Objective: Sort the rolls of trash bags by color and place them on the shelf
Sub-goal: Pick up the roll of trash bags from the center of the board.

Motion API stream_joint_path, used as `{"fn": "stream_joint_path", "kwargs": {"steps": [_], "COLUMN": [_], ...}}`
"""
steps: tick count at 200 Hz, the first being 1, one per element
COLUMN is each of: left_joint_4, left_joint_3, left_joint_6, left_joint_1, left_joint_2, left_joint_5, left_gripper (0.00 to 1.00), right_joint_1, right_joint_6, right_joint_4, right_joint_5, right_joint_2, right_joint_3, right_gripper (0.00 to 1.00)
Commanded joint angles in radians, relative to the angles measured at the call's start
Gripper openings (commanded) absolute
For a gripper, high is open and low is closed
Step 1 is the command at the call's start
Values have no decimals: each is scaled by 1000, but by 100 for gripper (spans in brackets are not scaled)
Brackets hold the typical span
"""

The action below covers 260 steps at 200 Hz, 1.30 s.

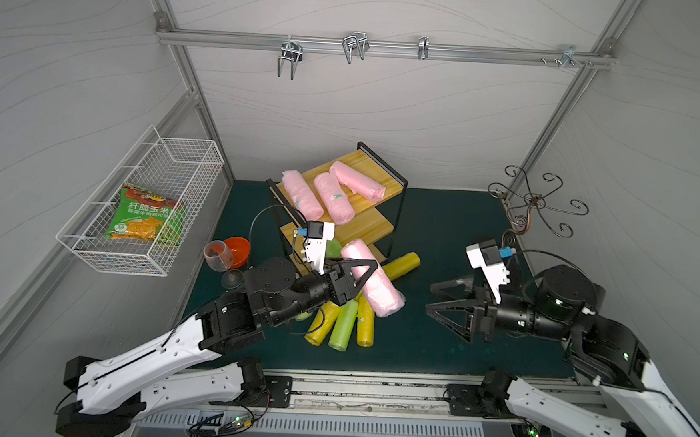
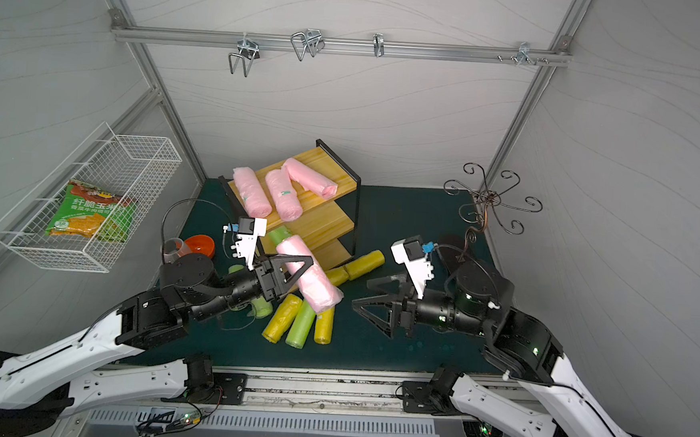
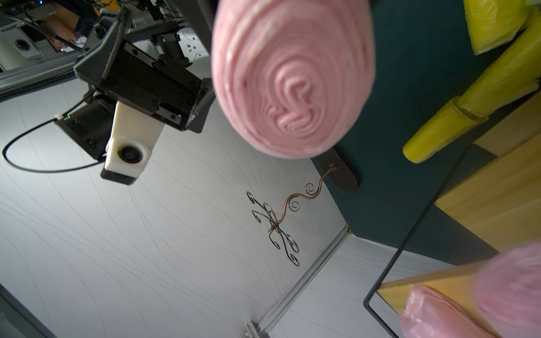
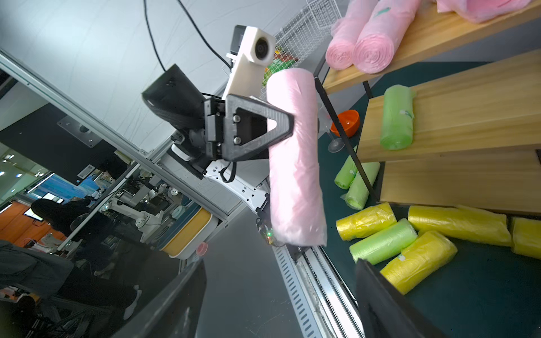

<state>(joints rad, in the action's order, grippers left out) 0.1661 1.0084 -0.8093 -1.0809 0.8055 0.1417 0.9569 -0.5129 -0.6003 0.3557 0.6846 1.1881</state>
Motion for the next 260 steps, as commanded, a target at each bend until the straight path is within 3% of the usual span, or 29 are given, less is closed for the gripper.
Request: {"fn": "stream_joint_path", "kwargs": {"steps": [1,64,114,139,185,213,260], "left_joint_4": [-170,-241,-250,-248,-216,-224,-236], "left_joint_3": [-11,-40,-56,-67,-56,-60,-48], "left_joint_6": [-78,-175,-205,-211,-202,-209,-217], "left_joint_1": [-1,-1,-1,-1,0,-1,-1], "left_joint_2": [-22,-16,-21,-31,-41,-35,-19], "left_joint_5": [88,114,101,107,116,114,95], "left_gripper": [0,0,0,0,0,0,0], "right_joint_1": [-4,-2,-3,-2,-3,-3,-2], "right_joint_6": [-40,-68,-62,-72,36,29,-11], "right_joint_4": [116,264,348,418,294,316,328], "right_joint_5": [-24,28,27,88,163,208,123], "right_joint_2": [24,161,189,182,111,96,163], "right_joint_3": [-69,-96,-103,-120,-110,-108,-94], "right_gripper": [85,85,86,84,87,90,93]}}
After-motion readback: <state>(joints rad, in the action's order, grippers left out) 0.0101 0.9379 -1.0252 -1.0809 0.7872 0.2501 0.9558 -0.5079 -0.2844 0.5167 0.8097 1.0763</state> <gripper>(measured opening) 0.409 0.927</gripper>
